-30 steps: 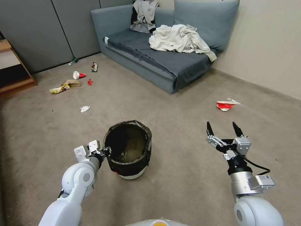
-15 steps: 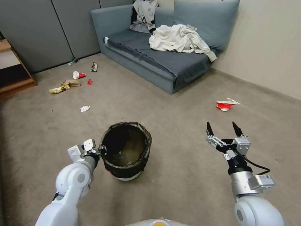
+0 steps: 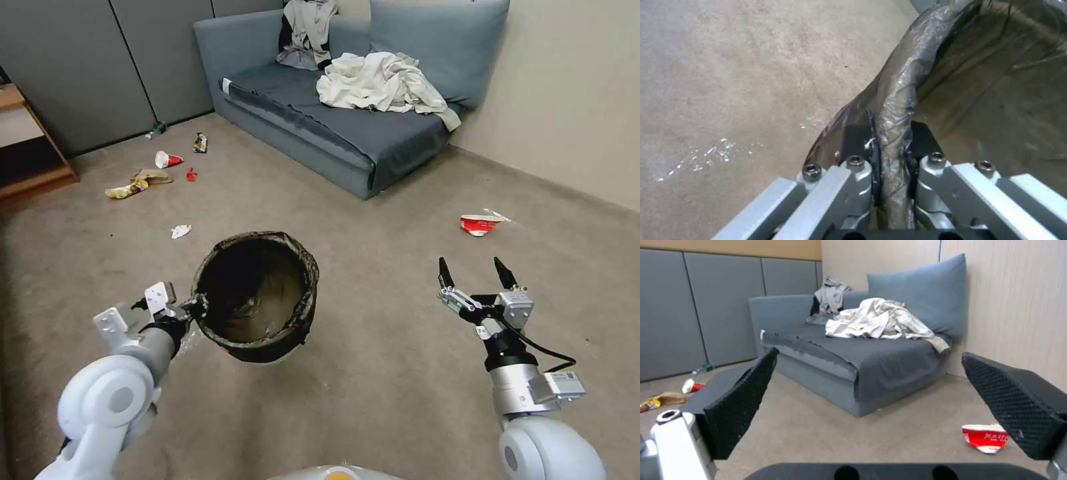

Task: Pick up the trash can from the floor.

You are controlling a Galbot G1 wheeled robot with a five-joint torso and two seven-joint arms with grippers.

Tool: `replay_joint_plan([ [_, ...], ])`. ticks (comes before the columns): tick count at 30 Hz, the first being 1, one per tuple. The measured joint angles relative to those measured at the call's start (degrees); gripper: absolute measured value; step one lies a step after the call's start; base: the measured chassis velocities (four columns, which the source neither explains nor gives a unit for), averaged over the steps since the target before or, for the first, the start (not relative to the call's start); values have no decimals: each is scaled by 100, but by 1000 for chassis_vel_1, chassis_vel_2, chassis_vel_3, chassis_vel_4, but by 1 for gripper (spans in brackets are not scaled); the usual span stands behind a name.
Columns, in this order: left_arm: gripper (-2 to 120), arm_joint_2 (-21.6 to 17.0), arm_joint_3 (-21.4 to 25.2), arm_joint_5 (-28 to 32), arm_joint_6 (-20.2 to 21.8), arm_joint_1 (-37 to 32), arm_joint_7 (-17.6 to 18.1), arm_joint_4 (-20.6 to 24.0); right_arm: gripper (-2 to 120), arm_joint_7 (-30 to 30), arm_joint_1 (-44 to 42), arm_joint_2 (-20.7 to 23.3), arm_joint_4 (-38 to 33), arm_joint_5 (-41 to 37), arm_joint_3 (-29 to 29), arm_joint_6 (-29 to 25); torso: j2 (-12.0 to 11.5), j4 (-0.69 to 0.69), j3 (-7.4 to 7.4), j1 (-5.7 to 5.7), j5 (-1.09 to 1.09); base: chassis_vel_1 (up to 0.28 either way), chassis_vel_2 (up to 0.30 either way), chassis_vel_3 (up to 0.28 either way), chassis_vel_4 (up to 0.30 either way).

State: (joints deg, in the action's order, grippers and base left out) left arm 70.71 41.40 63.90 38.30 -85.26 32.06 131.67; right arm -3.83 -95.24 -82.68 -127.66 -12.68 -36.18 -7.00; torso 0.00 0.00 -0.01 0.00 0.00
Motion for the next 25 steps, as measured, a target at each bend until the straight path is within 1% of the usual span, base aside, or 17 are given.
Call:
replay_joint_plan([
  [9, 6, -18, 26, 29, 0, -98, 2, 152, 100, -3, -111, -37, -129, 94, -17, 0, 0, 0, 0, 0, 0, 0, 0, 0, 0],
  [25, 6, -19, 17, 40, -8, -113, -16, 215, 100, 101, -155, 14, -231, 112, -44, 175, 0, 0, 0, 0, 0, 0, 0, 0, 0],
])
